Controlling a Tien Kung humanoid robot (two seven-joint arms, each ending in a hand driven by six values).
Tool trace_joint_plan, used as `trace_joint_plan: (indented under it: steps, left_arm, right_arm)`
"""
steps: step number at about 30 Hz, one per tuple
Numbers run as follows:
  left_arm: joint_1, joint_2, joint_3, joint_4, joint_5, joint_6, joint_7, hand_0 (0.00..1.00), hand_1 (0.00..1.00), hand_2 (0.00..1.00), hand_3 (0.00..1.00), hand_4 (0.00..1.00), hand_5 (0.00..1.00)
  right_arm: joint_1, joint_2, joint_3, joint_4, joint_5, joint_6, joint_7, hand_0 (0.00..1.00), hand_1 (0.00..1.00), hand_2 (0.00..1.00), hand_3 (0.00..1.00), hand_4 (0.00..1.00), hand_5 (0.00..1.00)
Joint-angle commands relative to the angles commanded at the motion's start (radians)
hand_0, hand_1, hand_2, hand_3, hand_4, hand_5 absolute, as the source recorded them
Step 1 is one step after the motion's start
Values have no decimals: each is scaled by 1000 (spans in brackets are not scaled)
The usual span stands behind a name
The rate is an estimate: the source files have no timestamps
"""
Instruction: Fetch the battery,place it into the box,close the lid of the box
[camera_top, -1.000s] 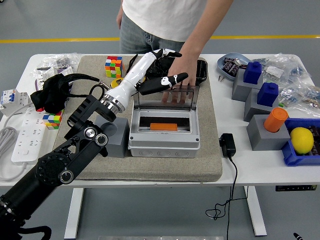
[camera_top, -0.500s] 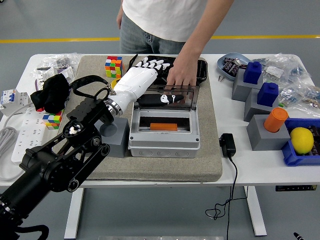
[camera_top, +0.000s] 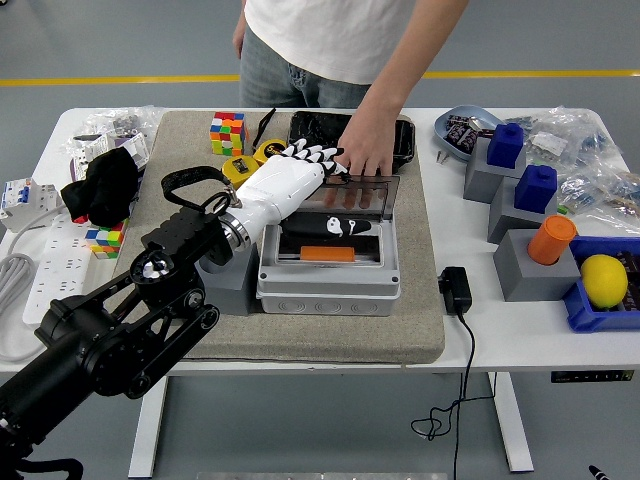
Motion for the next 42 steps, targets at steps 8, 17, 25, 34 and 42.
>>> trace_joint_plan:
  steps: [8,17,25,34,42]
  left_arm:
    - [7,31,57,-77,0,2,8,998,998,994,739,998,998]
    - [5,67,167,-100,0,-9,19,998,998,988,736,998,998]
    - [9,83,253,-111,-1,-11,20,998,998,985,732,998,998]
    - [39,73,168,-151,-13,46,-4,998,998,969,771,998,998]
    - [156,56,-51,-162,-252,51,-96,917,946,932,873,998,989]
  right_arm:
    - [1,-2,5,1,-3,0,0,751,697,714,756,998,998]
    - [2,-2,8,0,-3,0,0,751,697,714,756,998,998]
    - [2,-1,11,0,-4,0,-2,751,697,715,758,998,998]
    - [1,2,13,0,-4,1,-3,751,697,713,757,998,998]
    - [-2,6,19,0,-7,1,-4,751,697,713,757,998,998]
